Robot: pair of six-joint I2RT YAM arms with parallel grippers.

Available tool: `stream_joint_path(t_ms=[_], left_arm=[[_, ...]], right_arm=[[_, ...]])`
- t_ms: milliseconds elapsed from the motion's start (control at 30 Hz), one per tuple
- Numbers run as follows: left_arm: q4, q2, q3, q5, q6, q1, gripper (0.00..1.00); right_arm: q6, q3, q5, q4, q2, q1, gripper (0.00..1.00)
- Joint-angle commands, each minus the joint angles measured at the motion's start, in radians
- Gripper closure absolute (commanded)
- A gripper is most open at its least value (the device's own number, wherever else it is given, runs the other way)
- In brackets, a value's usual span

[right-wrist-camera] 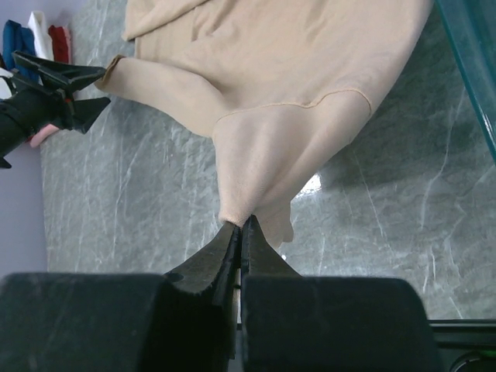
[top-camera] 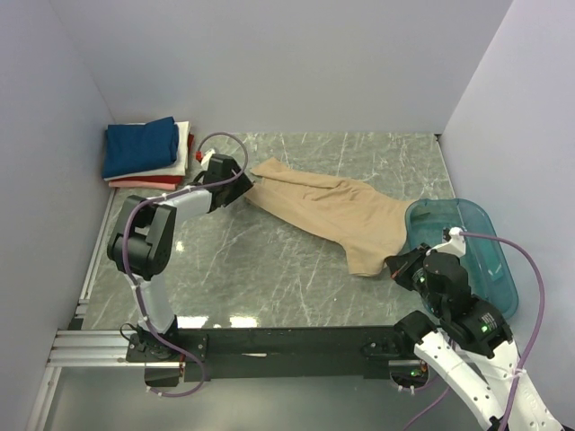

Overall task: Fold and stack the t-shirts
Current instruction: Flatten the tshirt out

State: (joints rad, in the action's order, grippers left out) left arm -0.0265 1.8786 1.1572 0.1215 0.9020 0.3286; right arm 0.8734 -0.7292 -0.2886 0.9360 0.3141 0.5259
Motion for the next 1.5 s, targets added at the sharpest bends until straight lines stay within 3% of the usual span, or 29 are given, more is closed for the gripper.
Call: stream_joint_path(t_ms=[0, 267, 433, 633, 767, 933, 1267, 1467], left_arm=[[-0.027, 0.013, 0.039, 0.017, -0.037, -0.002, 0.29], [-0.064, 0.02, 0.038, 0.003, -0.072, 0.0, 0.34], [-0.07, 0.05, 0.065, -0.019, -0.09, -0.002, 0.44], [-0.061, 0.079, 0.098, -0.052, -0.1, -0.002, 0.71], [-0.033, 0.044, 0.099, -0.062, -0.106, -0.002, 0.99], [0.051, -0.123, 0.09, -0.023, -0.129, -0.003, 0.99], [0.272, -0.634, 0.122, 0.059, -0.187, -0.007, 0.99], [0.41, -0.902, 0.186, 0.098, -0.193, -0.008, 1.0]], right_arm=[[-0.007, -0.03, -0.004, -0.012, 0.017, -0.003, 1.0], [-0.014, -0.021, -0.004, -0.02, 0.025, -0.003, 1.0], [-0.016, -0.019, -0.004, -0.032, 0.033, -0.001, 1.0], [-0.025, -0.044, -0.027, -0.039, 0.054, -0.003, 1.0], [-0.043, -0.074, -0.04, -0.051, 0.083, -0.003, 1.0], [-0.085, -0.165, -0.055, -0.086, 0.166, -0.003, 1.0], [-0.174, -0.567, -0.214, -0.118, 0.333, -0.003, 1.0], [-0.205, -0.808, -0.228, -0.094, 0.364, -0.003, 1.0]])
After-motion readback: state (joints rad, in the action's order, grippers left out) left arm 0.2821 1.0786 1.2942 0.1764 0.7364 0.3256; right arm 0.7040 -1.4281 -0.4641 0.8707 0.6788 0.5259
